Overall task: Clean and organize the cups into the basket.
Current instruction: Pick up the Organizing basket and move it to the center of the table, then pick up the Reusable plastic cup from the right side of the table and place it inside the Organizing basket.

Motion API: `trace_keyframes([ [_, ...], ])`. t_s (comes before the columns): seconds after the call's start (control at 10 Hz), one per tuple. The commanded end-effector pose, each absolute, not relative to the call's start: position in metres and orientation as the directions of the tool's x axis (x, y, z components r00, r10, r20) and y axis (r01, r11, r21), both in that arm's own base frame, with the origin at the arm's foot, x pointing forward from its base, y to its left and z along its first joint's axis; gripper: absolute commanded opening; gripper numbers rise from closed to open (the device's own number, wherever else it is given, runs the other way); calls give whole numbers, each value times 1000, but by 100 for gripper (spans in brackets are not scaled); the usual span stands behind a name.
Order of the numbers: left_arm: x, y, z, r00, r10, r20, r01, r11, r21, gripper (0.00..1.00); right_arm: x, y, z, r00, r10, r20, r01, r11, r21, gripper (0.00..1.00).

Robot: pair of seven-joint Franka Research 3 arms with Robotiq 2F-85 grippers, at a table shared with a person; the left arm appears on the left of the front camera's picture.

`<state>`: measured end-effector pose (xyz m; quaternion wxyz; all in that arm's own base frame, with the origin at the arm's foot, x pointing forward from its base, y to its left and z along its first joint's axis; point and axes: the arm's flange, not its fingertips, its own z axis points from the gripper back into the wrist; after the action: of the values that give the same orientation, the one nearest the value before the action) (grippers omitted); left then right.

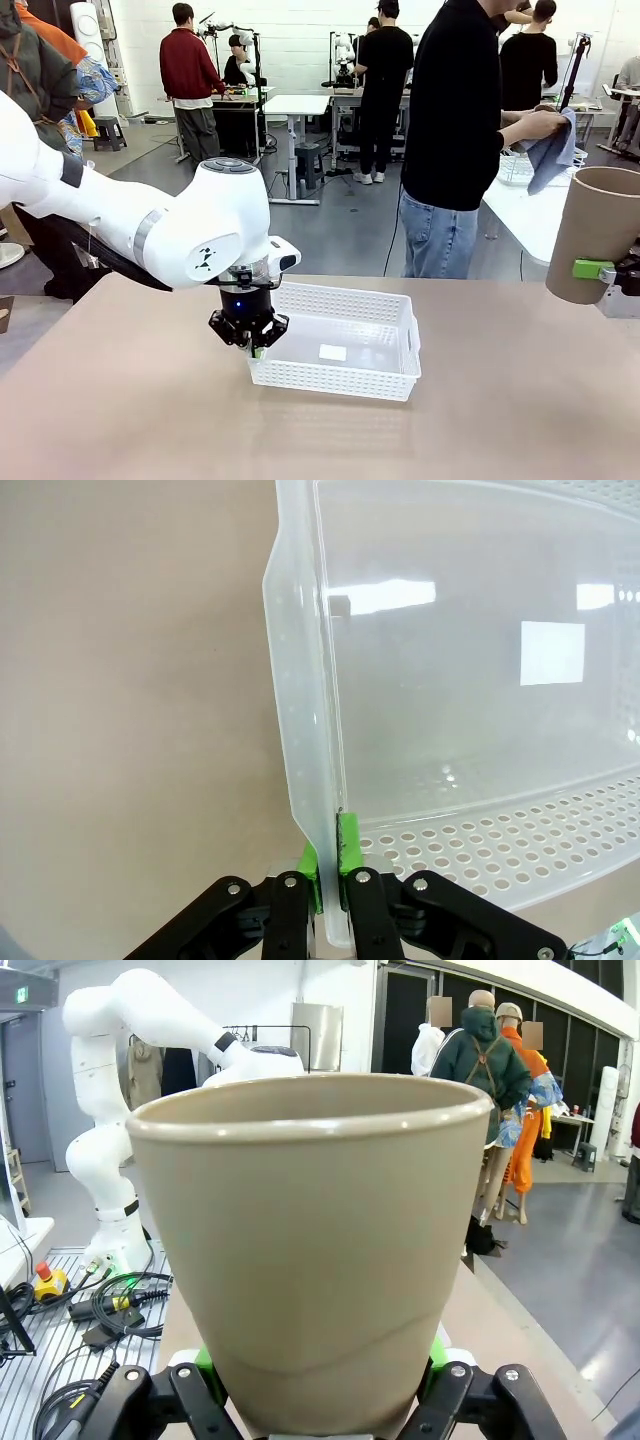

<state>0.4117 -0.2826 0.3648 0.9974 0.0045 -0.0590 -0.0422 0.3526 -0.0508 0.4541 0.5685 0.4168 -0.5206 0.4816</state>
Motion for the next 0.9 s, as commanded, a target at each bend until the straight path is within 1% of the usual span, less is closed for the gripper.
trace_keyframes([
  [0.0,411,-284,369,986,-94,136,93,996,7,0,353,-50,454,-23,107,994,-982,183,-43,21],
  [0.3,411,-284,369,986,-94,136,93,996,7,0,353,-50,454,-23,107,994,-982,183,-43,21],
  [0.4,411,-284,369,986,-94,136,93,996,7,0,353,-51,454,-6,114,994,-982,189,-28,81],
  [0.5,411,-284,369,986,-94,136,93,996,7,0,349,-53,456,-13,149,989,-988,150,-35,81],
  [0.6,411,-284,369,986,-94,136,93,996,7,0,345,-44,471,-34,229,973,-986,154,-71,81],
  [0.7,411,-284,369,986,-94,136,93,996,7,0,344,-32,494,-9,362,932,-985,157,-71,81],
  [0.8,411,-284,369,986,-94,136,93,996,7,0,348,-18,526,36,460,887,-985,168,-47,81],
])
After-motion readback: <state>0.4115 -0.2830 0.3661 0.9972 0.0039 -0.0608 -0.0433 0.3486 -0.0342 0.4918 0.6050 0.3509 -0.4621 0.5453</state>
